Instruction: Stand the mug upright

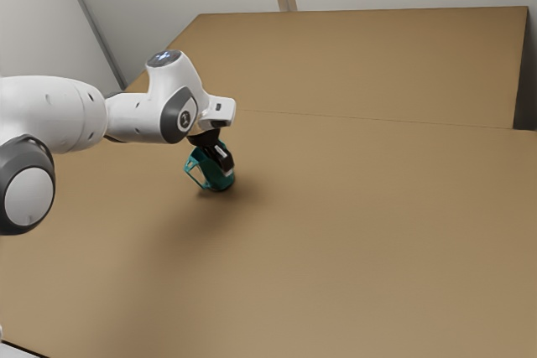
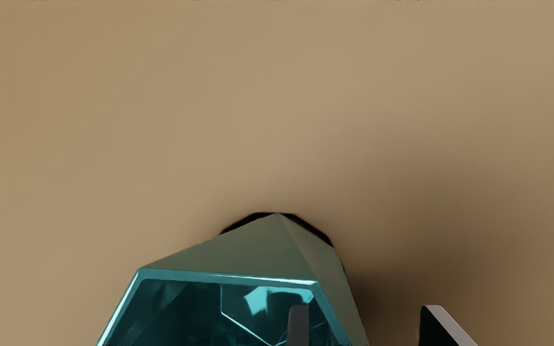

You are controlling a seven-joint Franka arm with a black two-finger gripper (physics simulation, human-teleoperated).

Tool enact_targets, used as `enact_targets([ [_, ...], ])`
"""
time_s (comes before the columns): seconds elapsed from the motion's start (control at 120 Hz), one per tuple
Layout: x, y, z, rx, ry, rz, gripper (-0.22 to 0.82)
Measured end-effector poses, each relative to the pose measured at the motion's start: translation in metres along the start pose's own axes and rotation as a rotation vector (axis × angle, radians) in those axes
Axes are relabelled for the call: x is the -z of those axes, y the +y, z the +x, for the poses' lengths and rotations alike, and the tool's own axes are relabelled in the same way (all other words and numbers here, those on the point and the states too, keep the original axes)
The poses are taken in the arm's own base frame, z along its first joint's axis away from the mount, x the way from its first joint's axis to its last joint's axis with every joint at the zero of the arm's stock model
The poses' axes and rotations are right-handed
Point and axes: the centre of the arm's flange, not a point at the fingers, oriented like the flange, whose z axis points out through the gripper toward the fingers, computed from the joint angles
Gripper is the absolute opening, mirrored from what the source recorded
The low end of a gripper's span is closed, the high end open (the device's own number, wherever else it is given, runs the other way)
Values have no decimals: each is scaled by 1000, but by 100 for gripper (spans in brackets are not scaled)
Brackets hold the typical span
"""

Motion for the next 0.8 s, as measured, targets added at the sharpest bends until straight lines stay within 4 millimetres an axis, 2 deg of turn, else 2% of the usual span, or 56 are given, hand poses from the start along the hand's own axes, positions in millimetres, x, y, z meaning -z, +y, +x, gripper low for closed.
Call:
enact_targets([
  [0.15,11,0,3,-11,10,17,40],
  [0.342,49,-2,8,-17,55,40,52],
  [0.492,115,-12,9,7,111,51,56],
  [0.633,187,-18,10,25,98,71,58],
  [0.8,248,-19,-9,71,53,76,59],
])
